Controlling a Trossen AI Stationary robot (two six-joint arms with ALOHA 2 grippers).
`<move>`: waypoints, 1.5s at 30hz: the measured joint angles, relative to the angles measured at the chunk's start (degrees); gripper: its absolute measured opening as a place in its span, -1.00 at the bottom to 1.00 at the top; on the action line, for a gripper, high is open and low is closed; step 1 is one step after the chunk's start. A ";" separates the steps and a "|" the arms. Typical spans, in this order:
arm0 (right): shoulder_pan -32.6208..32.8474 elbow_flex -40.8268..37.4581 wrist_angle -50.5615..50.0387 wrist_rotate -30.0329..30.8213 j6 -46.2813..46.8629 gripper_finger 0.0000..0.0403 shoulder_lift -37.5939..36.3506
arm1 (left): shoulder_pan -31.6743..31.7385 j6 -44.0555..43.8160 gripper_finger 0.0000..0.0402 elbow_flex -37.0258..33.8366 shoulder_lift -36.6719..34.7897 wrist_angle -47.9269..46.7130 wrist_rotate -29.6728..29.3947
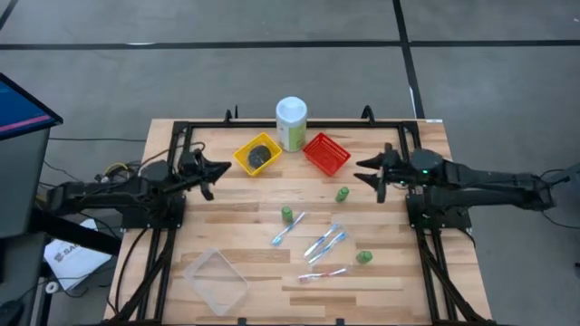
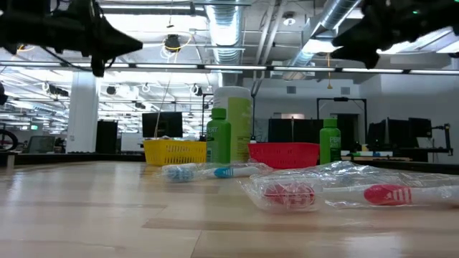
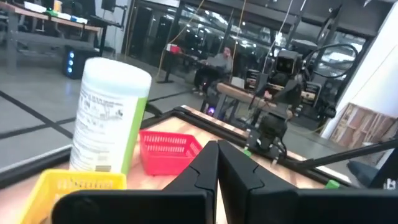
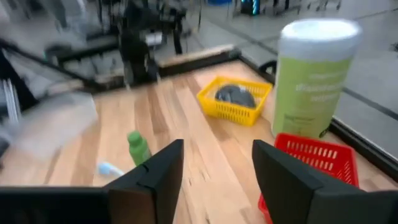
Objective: Pick & Place Travel size toiletries
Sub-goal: Put the top green shampoo into the red bin
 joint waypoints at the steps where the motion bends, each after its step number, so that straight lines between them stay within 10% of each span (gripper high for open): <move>1: 0.32 0.86 -0.60 -0.09 -0.74 -0.03 1.78 | -0.43 -0.21 -1.00 -1.16 0.00 1.48 -0.51; 45: -0.39 3.49 -6.29 -5.95 -8.96 0.10 30.45 | -2.24 -1.49 -0.97 -9.14 0.49 10.56 -3.09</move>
